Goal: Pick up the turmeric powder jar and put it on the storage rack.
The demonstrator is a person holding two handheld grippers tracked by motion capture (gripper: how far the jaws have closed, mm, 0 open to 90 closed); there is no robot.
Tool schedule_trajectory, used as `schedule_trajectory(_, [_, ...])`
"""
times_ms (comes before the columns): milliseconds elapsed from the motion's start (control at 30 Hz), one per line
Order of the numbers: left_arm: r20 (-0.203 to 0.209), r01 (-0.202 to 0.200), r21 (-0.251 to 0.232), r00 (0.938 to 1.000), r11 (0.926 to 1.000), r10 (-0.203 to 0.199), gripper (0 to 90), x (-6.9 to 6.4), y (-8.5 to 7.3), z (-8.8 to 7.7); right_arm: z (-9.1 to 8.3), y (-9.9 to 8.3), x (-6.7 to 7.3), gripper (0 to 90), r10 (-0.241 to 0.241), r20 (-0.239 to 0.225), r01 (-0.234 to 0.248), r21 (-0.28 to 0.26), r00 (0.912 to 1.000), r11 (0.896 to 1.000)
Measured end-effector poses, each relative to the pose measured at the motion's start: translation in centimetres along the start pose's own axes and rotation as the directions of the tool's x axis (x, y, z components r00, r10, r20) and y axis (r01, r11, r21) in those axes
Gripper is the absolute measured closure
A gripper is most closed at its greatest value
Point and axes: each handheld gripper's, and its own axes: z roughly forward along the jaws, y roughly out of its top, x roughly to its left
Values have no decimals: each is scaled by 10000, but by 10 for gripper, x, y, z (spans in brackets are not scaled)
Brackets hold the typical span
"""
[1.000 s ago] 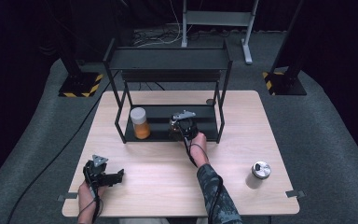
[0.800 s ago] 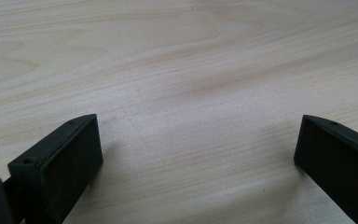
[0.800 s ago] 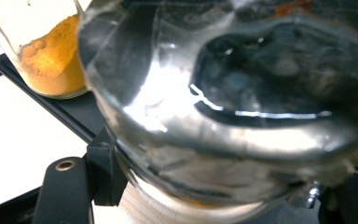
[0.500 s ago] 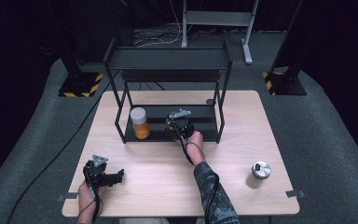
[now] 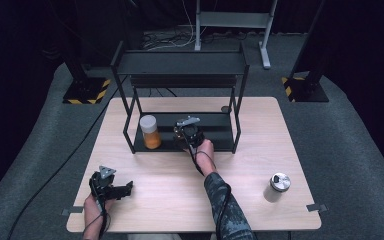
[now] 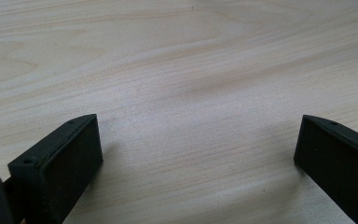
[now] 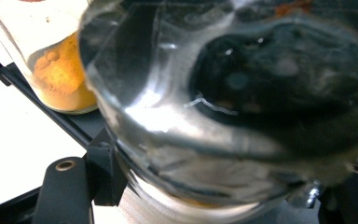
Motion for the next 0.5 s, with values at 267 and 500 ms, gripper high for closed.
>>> schedule_trajectory(267, [-1,1,-2,10000,10000,-1,4,0,0,0,3,4,3,303,-92,-22,92,-14,10000,10000])
schedule_trajectory(500, [-1,1,-1,10000,10000,-1,3,0,0,0,7,7,7,303,-186,-56,186,2,9998,9998])
